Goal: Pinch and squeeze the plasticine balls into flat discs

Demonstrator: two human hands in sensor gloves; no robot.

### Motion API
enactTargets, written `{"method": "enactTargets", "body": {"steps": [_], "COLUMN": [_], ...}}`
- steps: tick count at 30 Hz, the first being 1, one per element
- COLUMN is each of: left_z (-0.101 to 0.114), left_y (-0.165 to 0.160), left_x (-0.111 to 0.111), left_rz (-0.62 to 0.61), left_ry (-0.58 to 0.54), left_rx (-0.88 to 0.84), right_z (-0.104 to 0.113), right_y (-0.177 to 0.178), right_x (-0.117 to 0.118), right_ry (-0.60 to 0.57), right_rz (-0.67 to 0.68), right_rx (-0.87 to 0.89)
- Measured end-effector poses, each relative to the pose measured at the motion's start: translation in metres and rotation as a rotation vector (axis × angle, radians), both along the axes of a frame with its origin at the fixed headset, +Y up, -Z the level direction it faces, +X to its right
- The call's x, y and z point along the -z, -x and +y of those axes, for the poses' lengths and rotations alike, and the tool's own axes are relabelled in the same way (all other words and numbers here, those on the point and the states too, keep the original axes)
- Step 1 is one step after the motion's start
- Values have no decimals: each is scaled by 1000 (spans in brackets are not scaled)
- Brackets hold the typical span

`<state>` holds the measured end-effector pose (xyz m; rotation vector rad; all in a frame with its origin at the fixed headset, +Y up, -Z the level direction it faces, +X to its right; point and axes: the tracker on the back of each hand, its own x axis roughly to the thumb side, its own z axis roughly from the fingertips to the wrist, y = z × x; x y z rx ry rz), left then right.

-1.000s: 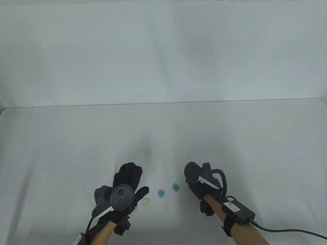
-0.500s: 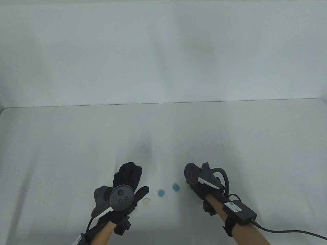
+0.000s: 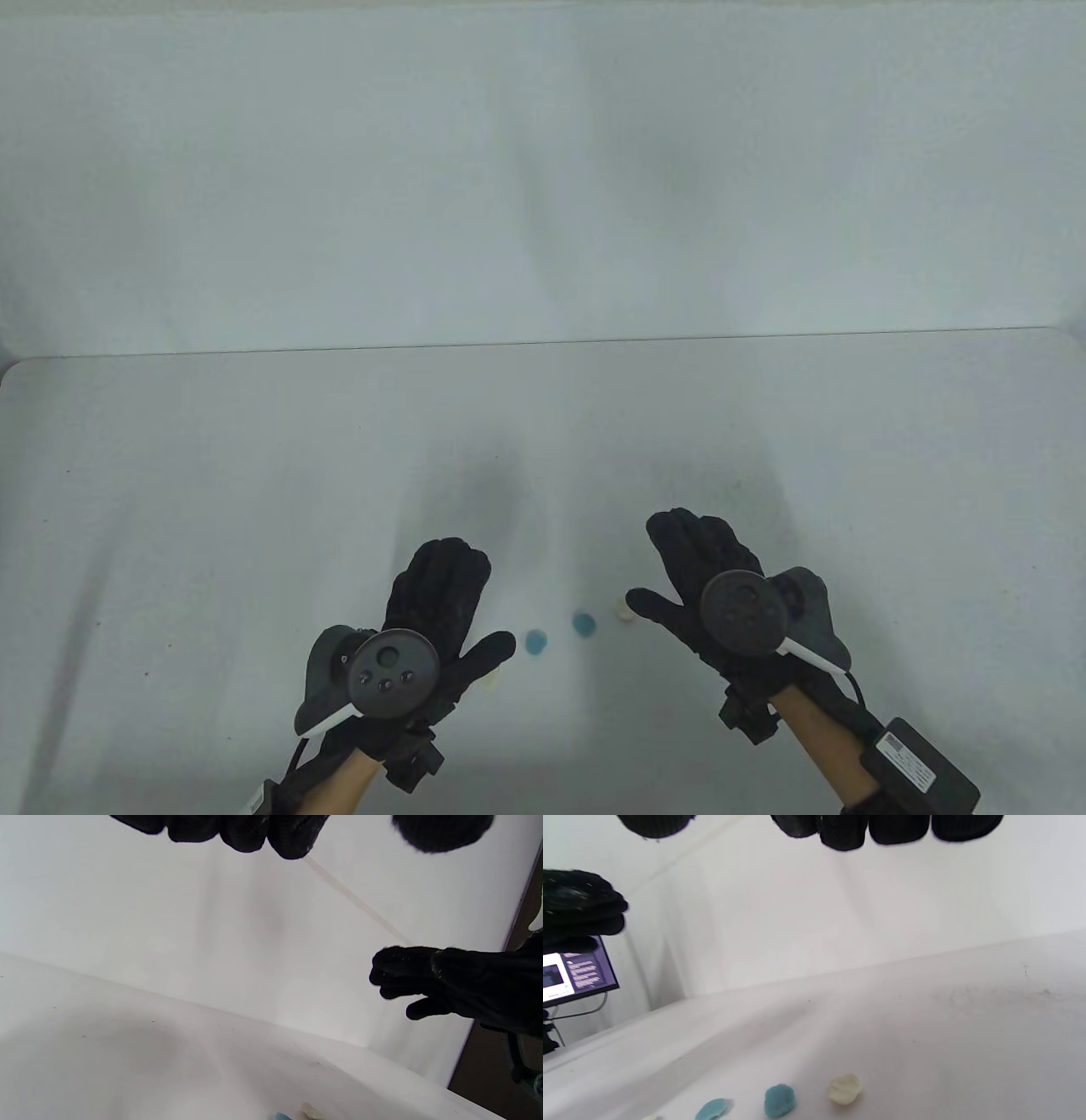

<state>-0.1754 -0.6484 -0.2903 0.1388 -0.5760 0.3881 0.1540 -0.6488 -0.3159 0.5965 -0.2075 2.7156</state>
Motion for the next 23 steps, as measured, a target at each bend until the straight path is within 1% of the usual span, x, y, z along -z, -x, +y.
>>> {"method": "enactTargets", "body": {"steps": [6, 9, 11, 14, 23], "left_z": [1, 1, -1, -5, -9], "left_y": [-7, -9, -9, -10, -12], "left_x": [-2, -3, -1, 1, 2], "left_rz": [-28, -16, -4, 5, 15], "left_ry": [4, -20, -29, -8, -3], "left_rx": [18, 57, 81, 81, 98], "right_z": [-7, -12, -15, -19, -19], "right_y": [-15, -18, -19, -17, -18], "right_x": [-13, -15, -16, -14, -16], "right_ry": [1, -18, -17, -2, -18], "right_rz": [34, 33, 41, 51, 45], "right_rx": [-11, -40, -56, -68, -65]}}
